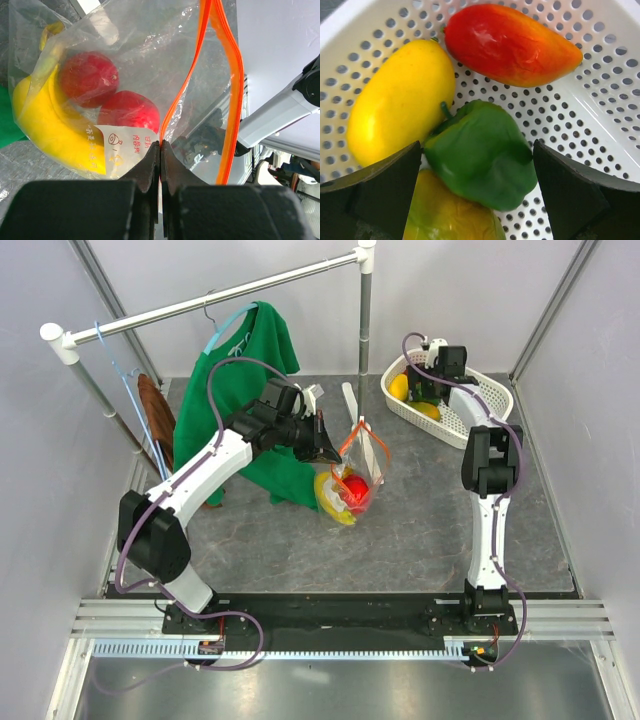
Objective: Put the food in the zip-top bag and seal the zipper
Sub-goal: Pick up the fake vegetable from the bin, then place the fake vegetable in the zipper food storage bag, then adjust the zipper food storage bag at the center of the board.
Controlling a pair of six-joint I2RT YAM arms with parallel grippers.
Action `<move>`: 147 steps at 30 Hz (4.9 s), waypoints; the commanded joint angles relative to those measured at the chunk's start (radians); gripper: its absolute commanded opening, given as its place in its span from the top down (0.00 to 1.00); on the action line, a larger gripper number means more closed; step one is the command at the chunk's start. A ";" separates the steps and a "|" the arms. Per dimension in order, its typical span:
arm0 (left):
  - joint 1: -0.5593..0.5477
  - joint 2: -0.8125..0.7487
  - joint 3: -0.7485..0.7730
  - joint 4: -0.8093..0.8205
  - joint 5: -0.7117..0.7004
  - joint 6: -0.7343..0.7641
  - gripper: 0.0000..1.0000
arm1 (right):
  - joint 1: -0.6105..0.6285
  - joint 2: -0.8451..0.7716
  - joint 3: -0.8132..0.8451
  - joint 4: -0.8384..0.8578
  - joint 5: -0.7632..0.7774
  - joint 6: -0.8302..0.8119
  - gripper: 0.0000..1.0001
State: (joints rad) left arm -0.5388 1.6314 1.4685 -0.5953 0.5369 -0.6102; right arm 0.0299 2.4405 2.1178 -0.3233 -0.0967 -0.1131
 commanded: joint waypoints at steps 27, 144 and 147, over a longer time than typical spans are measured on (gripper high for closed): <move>0.007 -0.007 -0.008 0.028 0.008 0.023 0.98 | -0.139 -0.329 -0.087 0.000 -0.240 0.016 0.63; -0.020 -0.099 0.119 -0.282 -0.022 0.254 0.66 | 0.234 -1.121 -0.817 -0.372 -0.696 0.340 1.00; -0.020 -0.131 0.073 -0.279 0.018 0.238 0.60 | 0.234 -1.134 -0.826 -0.372 -0.689 0.340 1.00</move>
State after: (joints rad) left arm -0.5606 1.5547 1.5497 -0.8776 0.5102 -0.3943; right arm 0.2653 1.3449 1.2984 -0.7132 -0.7902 0.2539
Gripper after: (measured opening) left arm 0.357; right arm 0.007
